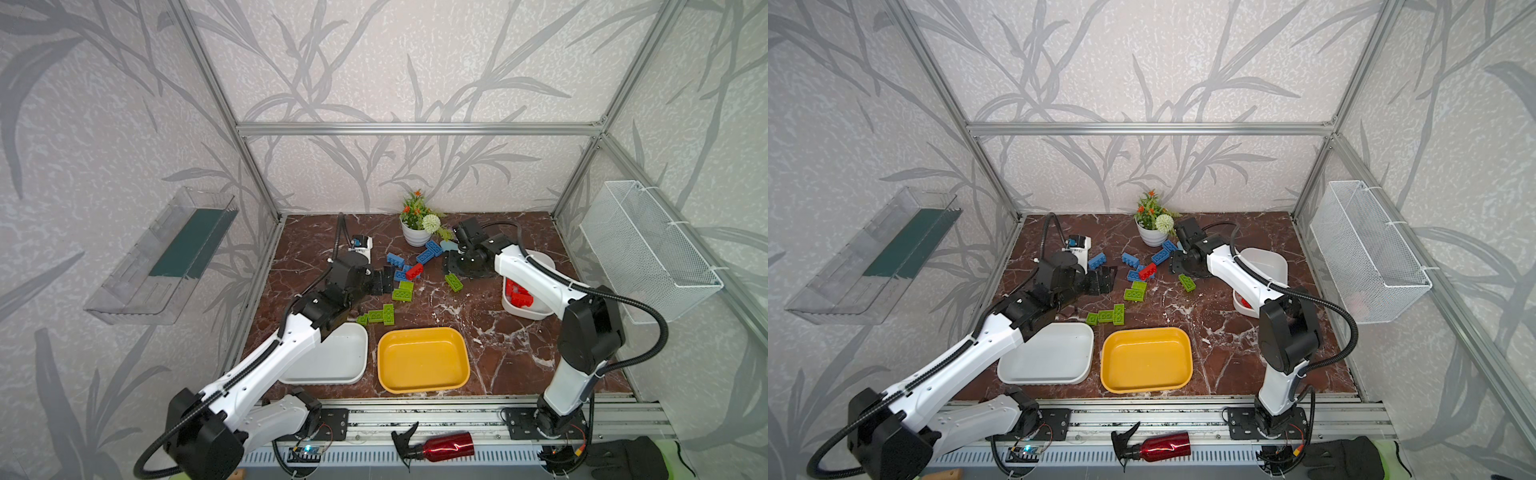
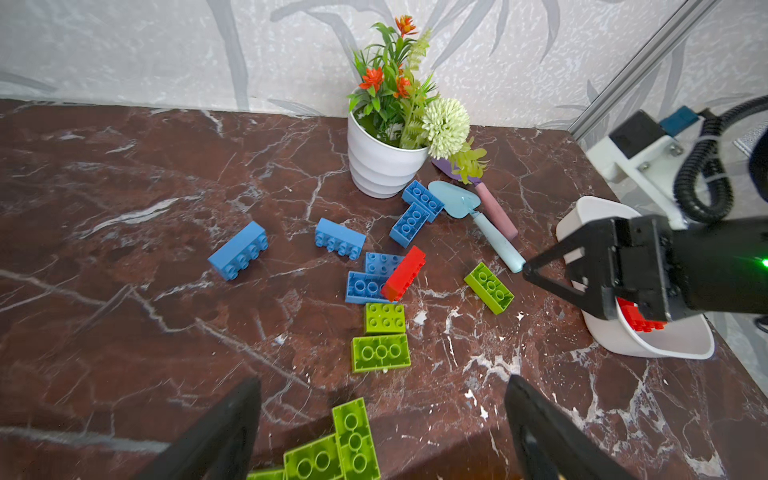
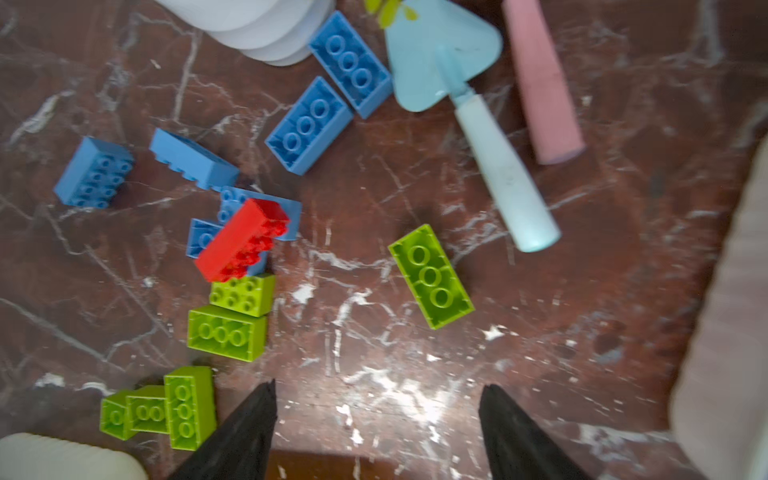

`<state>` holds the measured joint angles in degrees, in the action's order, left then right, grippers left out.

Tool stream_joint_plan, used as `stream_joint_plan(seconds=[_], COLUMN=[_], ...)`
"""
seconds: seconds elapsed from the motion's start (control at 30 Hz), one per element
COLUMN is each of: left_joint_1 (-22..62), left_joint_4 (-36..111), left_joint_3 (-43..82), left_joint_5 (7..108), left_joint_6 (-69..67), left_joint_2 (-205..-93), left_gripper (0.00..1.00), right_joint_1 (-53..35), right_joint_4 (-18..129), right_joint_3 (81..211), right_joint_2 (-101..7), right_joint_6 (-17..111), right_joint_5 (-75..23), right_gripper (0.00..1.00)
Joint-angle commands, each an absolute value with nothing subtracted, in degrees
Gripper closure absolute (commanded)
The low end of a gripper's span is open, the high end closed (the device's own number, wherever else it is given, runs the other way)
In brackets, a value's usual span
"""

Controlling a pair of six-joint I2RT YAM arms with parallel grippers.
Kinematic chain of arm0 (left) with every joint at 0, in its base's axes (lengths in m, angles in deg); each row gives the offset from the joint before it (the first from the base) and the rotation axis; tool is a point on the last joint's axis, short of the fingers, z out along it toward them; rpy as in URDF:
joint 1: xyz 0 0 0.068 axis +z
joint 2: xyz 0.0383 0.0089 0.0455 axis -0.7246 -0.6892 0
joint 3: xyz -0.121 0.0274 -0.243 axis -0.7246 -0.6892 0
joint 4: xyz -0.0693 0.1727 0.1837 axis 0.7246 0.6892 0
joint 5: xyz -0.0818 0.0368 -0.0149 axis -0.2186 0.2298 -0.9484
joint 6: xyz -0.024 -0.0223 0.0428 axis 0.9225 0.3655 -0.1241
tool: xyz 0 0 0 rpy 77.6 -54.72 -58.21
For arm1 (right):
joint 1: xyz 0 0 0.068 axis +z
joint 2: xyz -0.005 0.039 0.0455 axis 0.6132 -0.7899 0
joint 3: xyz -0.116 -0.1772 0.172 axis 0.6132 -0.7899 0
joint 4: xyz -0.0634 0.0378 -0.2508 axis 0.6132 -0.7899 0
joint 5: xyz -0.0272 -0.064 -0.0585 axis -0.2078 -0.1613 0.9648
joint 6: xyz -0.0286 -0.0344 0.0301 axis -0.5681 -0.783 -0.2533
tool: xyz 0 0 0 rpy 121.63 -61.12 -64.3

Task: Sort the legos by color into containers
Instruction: 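Lower the right gripper onto a red brick among the blue bricks and grasp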

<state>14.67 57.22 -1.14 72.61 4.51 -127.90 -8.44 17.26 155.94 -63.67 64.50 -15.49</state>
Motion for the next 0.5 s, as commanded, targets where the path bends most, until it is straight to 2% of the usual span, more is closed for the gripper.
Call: stream_joint_plan(seconds=[0.0,0.23,0.47], left_joint_1=[15.2,15.5,15.6], left_joint_4=[61.2,63.9,67.2], left_joint_3=[-4.0,-10.1,-9.8], left_joint_5=[76.8,82.2,84.3], left_joint_6=[5.4,6.2,5.2], left_joint_2=[-121.8,-109.3,-105.7], left_gripper=[0.09,0.09,0.09], right_joint_1=[-6.7,-3.9,-2.5], right_joint_4=[23.6,26.9,25.3], right_joint_3=[158.0,164.6,170.4], right_joint_2=[-68.6,-78.4,-84.0], right_joint_6=[70.5,75.3,75.8], right_joint_5=[-19.1,-19.6,-16.7], right_gripper=[0.21,0.20,0.20])
